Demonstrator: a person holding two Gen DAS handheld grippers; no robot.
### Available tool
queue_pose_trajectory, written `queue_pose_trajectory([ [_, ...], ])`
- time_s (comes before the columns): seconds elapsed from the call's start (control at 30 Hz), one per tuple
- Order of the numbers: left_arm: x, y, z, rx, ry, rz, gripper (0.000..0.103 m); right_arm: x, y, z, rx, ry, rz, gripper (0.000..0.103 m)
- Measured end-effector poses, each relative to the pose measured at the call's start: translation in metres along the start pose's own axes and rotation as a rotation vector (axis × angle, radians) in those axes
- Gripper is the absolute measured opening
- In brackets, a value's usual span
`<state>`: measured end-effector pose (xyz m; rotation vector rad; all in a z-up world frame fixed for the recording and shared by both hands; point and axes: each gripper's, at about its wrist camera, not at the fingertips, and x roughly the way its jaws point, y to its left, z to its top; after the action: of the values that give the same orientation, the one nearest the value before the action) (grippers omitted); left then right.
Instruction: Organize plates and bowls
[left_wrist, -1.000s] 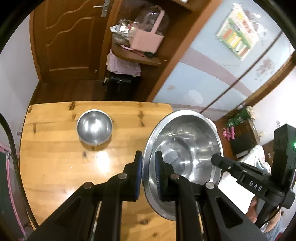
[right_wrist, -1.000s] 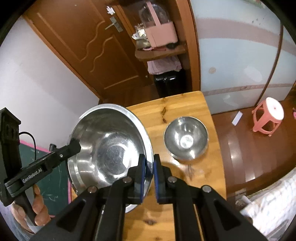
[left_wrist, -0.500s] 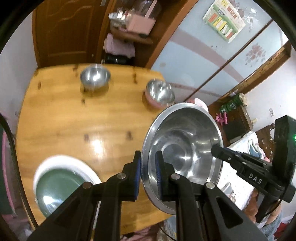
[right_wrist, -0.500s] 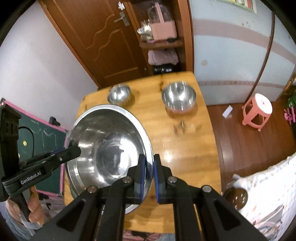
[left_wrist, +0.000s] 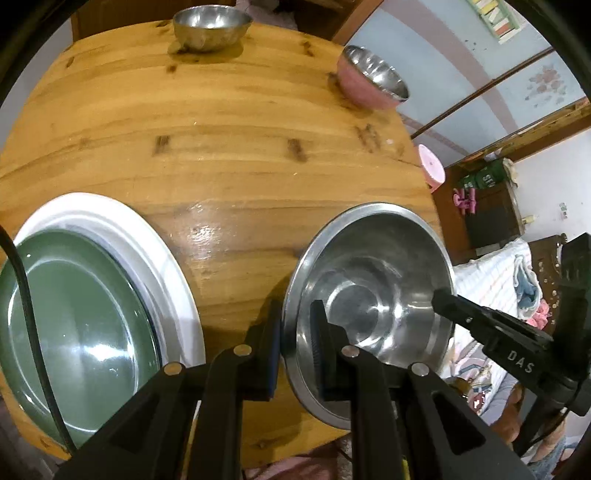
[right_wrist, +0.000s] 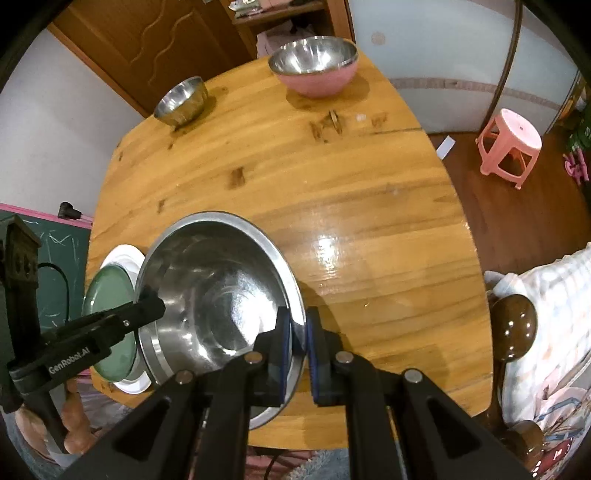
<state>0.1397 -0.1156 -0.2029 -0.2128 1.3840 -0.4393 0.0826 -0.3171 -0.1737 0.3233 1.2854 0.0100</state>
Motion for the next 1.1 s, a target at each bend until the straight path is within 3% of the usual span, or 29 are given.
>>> queue_pose_trajectory([
  [0.23, 0.016, 0.009, -0.004, -0.003, 0.006, 0.033, 0.011, 0.018, 0.005, 0.001, -0.025, 0.001, -0.026, 0.009],
  [0.87, 0.024, 0.02, -0.006, 0.008, 0.016, 0.029, 0.016, 0.04, 0.011, -0.005, -0.025, 0.024, -0.019, 0.01],
  [0.97, 0.024, 0.017, -0.006, 0.023, 0.014, 0.019, 0.025, 0.042, 0.012, -0.005, -0.03, 0.021, -0.03, 0.012],
  [1.03, 0.024, 0.015, -0.005, 0.026, 0.013, 0.016, 0.042, 0.041, 0.013, -0.005, -0.032, 0.017, -0.034, 0.012],
  [1.1, 0.022, 0.012, -0.005, 0.03, -0.007, 0.029, 0.051, 0.041, 0.015, -0.007, -0.043, 0.003, -0.051, 0.013],
])
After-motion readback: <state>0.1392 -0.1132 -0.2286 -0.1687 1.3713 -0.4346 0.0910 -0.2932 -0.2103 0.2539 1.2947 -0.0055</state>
